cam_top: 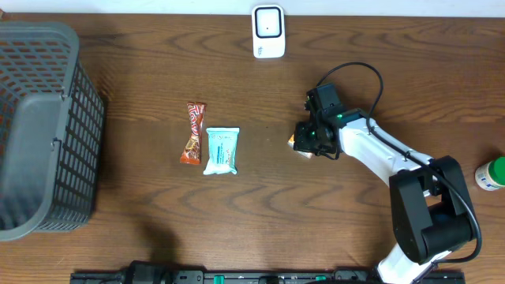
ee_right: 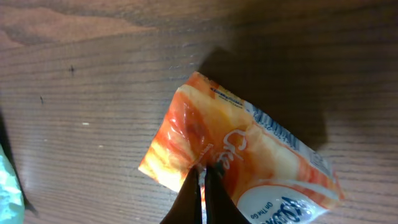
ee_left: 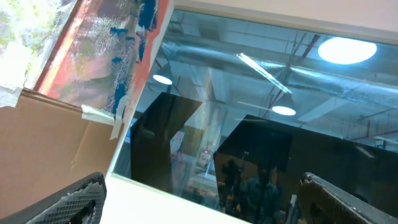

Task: Scan the item barcode
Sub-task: 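Lower the right gripper and pinch the orange packet's edge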

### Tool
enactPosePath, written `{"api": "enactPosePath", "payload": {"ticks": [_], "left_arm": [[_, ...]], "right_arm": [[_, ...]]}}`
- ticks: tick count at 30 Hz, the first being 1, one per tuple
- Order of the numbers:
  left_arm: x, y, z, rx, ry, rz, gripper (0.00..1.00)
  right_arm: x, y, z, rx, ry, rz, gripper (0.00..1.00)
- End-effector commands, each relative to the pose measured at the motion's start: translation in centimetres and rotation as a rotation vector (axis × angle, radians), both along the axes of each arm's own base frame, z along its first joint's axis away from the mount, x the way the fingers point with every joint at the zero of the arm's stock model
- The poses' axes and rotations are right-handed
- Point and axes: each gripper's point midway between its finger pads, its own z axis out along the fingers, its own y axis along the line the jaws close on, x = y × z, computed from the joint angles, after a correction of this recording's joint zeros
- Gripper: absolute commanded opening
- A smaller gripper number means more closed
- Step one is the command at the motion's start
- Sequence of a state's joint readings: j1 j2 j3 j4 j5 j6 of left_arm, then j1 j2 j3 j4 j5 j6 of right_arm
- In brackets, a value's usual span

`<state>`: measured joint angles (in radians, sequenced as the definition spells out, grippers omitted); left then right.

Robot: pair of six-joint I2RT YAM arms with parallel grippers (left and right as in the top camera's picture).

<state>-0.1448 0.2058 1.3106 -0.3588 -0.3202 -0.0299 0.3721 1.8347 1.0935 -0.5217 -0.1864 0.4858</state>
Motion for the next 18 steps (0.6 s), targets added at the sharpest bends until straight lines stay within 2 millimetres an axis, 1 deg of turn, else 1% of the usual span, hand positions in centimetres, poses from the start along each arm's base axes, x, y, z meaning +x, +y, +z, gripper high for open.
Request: {"api": "enactPosePath", "payload": {"ticks": [1, 4, 7, 12, 15, 18], "left_arm": [[-0.2, 0.1, 0.1, -0.012, -0.01, 0.004, 0.98], [-0.2, 0.1, 0.1, -0.012, -0.011, 0.004, 0.98], [-0.2, 0.1, 0.1, -0.012, -0.01, 0.004, 0.98], [-0.2, 0.1, 0.1, -0.012, -0.01, 0.004, 0.98], [-0.2, 0.1, 0.1, -0.012, -0.01, 0.004, 0.98], [-0.2, 0.1, 0.1, -0.012, -0.01, 0.004, 0.98]], "right_arm": [[-0.7, 0.4, -0.4, -0.004, 0.019, 0.022, 0.01], [-0.5, 1.7, 1.0, 0.061, 0.006, 0.073, 0.01], [0.5, 2.1, 2.9, 0.079, -0.042, 0.063, 0.01], [3.6, 0.9, 5.0, 0.032, -0.16, -0.004, 0.01], [5.1, 0.1, 5.6, 0.013, -0.217, -0.034, 0.01], [6.2, -1.0, 5.8, -0.023, -0.259, -0.068, 0.01]]}}
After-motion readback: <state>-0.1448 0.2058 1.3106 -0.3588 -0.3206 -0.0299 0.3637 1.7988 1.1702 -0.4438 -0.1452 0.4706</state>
